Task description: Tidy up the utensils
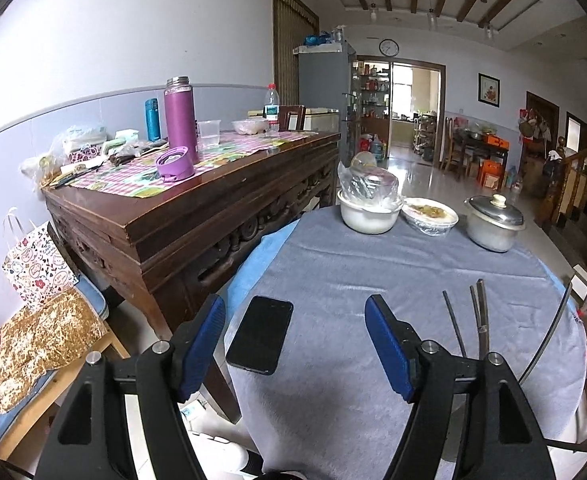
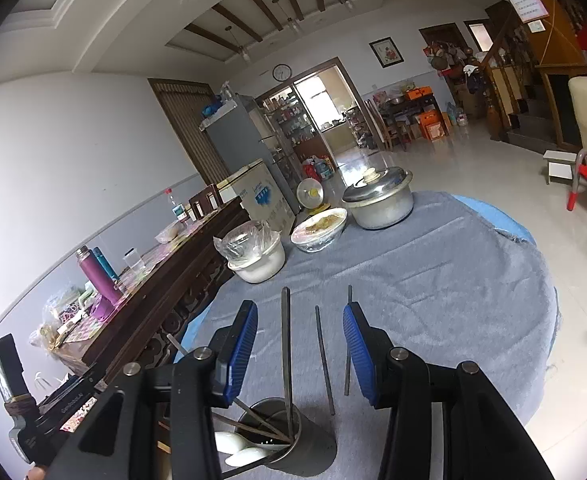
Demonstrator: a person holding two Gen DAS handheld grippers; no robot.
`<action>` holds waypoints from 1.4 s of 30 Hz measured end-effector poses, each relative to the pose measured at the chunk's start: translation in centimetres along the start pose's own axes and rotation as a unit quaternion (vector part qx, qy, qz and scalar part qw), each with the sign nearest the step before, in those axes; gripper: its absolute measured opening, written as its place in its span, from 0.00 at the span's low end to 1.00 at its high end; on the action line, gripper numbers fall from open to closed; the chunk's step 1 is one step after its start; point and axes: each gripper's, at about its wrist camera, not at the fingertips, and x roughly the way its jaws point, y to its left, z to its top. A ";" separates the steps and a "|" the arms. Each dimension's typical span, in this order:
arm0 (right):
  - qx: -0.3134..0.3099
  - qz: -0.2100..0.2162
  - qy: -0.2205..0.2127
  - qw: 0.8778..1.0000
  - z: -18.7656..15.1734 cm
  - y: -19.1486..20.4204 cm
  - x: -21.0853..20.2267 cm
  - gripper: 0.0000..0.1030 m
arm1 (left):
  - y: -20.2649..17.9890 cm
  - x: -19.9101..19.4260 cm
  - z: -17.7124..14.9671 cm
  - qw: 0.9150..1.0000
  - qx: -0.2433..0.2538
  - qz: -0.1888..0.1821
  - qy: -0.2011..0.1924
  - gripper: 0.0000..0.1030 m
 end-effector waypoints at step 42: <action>0.034 -0.013 0.059 0.998 -2.1 -3.5 2.1 0.46 | -1.4 3.2 -2.8 0.996 0.032 0.019 0.079 0.71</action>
